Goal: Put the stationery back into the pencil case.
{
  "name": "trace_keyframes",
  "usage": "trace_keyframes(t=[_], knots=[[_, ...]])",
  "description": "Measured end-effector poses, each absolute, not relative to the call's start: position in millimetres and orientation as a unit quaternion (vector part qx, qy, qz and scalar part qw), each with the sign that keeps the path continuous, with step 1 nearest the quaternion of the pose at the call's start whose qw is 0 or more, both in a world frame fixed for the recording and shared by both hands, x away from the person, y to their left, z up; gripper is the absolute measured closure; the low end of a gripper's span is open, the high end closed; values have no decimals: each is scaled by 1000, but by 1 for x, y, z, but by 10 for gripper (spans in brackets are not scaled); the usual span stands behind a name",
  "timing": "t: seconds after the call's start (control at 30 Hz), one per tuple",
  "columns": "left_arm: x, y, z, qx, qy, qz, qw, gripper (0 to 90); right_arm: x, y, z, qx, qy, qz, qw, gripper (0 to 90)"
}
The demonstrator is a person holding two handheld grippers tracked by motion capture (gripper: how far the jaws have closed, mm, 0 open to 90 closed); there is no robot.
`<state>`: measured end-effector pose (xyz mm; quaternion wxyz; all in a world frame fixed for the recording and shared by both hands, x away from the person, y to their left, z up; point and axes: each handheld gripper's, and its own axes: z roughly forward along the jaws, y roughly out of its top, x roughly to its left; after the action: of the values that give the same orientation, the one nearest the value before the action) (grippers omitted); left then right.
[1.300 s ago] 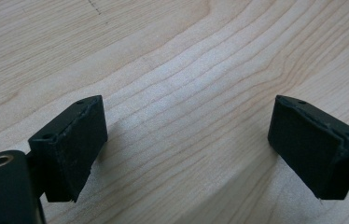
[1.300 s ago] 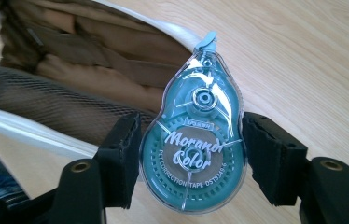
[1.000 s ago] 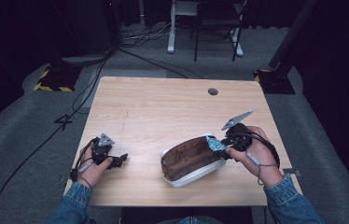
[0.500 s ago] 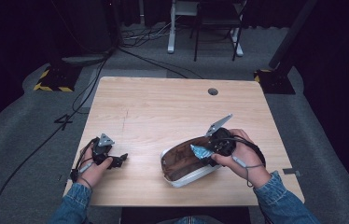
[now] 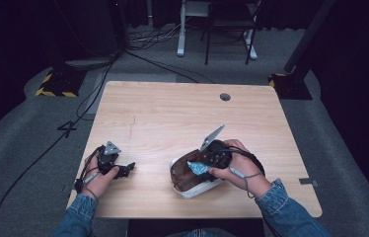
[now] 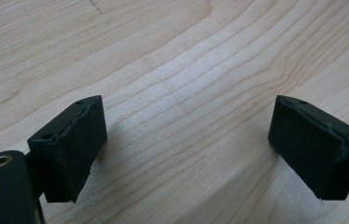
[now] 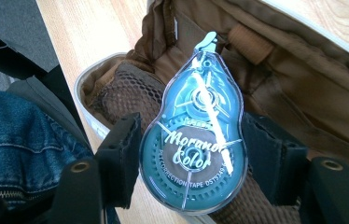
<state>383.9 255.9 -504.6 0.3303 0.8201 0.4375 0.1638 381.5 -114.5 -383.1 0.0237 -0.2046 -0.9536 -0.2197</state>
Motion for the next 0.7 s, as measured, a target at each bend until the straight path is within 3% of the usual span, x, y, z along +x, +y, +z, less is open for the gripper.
trace_keyframes(t=[0.5, 0.7], knots=[[385, 256, -505, 821, 436, 163, 331, 115, 386, -103, -394, -204, -952, -225, 31, 398], [385, 255, -505, 821, 437, 162, 331, 112, 387, -103, -397, -196, -955, -223, 4, 393]])
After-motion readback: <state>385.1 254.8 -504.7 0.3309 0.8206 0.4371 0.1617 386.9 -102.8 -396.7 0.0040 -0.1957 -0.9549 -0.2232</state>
